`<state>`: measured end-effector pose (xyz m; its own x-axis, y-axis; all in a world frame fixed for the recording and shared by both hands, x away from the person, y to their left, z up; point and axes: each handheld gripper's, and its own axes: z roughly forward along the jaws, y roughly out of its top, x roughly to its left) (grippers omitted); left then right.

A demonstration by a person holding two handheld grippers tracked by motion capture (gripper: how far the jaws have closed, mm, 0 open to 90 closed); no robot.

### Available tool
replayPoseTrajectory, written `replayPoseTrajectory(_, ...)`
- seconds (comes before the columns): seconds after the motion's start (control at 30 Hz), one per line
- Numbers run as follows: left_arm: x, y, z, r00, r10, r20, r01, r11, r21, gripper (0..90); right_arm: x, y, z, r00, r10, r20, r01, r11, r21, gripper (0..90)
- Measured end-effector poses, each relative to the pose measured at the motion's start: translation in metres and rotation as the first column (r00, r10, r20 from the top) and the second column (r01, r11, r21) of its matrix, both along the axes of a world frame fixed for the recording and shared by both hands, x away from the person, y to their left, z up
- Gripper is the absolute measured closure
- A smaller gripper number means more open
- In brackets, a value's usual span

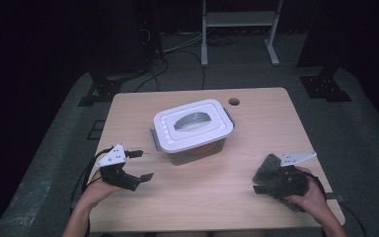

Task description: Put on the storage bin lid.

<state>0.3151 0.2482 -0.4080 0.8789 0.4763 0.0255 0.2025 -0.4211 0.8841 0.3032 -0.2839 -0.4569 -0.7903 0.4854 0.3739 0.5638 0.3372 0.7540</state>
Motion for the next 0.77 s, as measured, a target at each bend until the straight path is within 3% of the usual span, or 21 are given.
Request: replayPoseTrajectory(0.77,-0.005,0.004,-0.025,0.999,0.027,-0.035,-0.027,0.9993,0.024,9.8,-0.001,-0.003,0.0,1.0,-0.004,-0.004,0.004,1.0,0.002,24.9)
